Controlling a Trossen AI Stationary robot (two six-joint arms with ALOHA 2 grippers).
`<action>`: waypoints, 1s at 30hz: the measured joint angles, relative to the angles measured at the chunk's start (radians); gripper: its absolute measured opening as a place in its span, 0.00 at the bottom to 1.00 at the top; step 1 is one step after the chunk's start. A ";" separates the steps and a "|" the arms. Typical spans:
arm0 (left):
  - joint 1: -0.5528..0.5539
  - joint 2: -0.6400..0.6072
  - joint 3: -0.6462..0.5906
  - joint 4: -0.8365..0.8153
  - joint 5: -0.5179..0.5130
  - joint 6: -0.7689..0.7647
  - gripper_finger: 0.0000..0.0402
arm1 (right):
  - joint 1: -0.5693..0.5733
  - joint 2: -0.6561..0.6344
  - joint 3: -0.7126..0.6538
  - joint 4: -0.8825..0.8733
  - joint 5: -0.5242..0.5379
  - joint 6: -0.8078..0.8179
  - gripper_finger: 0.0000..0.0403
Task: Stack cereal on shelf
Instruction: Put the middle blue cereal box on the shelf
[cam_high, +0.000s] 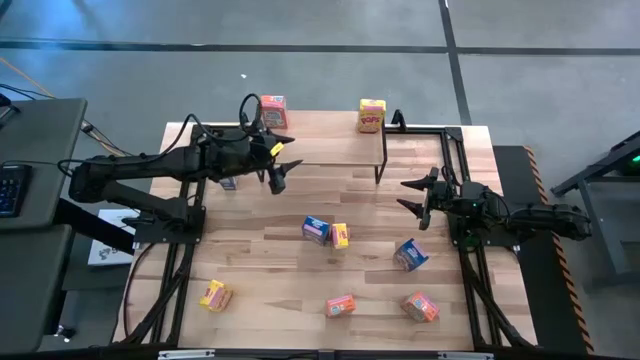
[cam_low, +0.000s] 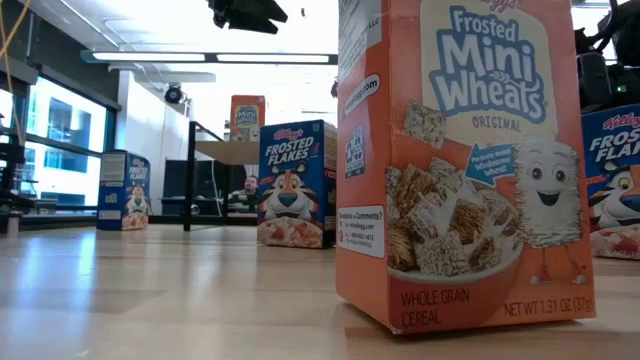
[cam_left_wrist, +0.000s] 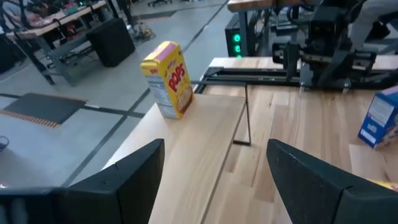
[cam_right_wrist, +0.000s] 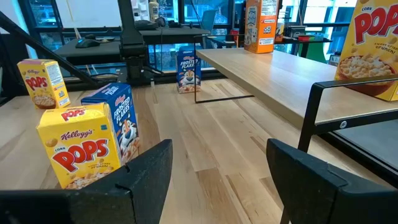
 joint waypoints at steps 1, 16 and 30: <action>0.000 -0.001 0.000 -0.009 0.000 0.000 0.68 | 0.000 0.000 0.000 0.000 0.000 0.000 0.63; -0.160 0.075 0.147 -0.245 0.032 0.112 0.69 | 0.000 0.000 0.000 0.000 0.000 0.000 0.63; -0.275 0.194 0.151 -0.306 0.031 0.042 0.78 | 0.000 0.000 0.000 0.000 0.000 0.000 0.63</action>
